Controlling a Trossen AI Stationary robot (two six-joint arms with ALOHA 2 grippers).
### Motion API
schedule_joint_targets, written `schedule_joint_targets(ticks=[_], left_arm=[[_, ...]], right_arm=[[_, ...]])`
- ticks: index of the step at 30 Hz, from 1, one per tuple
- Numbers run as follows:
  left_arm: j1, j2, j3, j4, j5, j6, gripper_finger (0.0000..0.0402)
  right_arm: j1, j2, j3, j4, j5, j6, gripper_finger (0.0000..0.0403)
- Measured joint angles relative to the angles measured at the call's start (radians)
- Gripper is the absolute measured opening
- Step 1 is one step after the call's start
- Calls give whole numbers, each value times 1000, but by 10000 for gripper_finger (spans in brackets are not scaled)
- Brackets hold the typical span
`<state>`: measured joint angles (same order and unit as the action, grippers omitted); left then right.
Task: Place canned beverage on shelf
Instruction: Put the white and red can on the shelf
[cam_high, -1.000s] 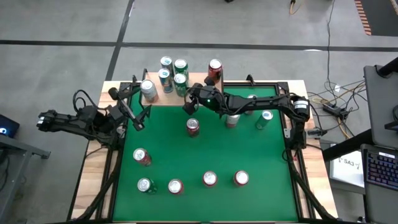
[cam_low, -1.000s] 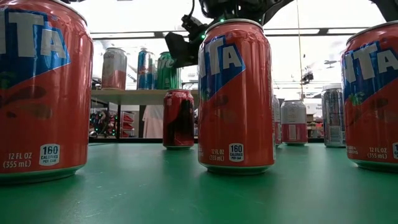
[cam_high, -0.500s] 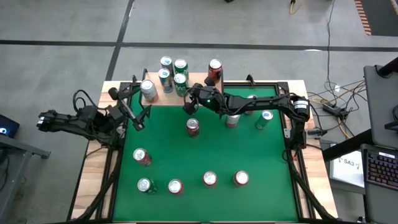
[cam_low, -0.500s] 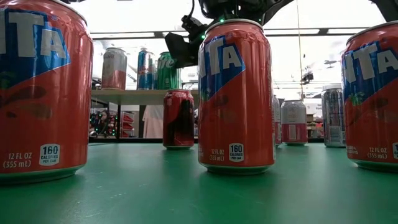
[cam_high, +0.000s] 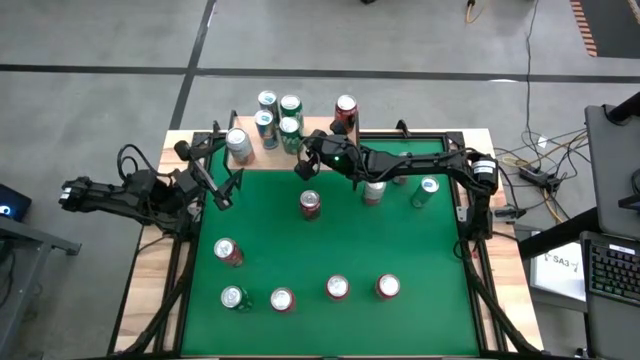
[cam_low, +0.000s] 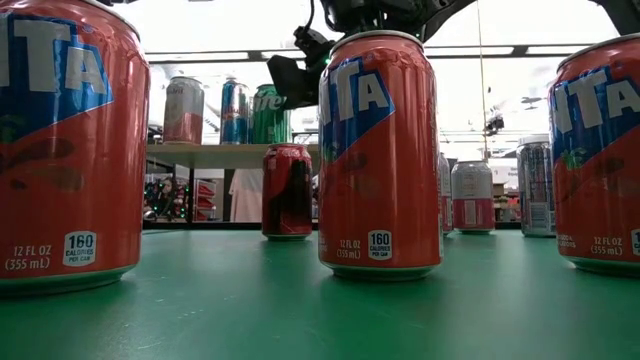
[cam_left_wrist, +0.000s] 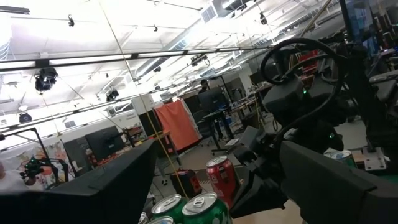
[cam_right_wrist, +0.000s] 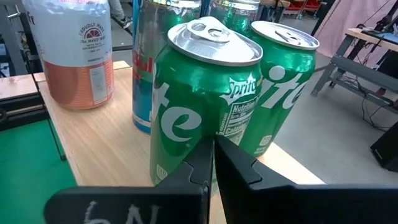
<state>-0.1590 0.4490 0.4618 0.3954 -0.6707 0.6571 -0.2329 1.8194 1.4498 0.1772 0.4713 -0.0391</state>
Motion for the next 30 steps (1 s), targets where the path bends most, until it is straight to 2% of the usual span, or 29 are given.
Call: schedule_joint_targets(ticks=[30], left_arm=[[0,0,0,1,0,10,326]], right_arm=[[-2,31,-1,55,0,-28,9]])
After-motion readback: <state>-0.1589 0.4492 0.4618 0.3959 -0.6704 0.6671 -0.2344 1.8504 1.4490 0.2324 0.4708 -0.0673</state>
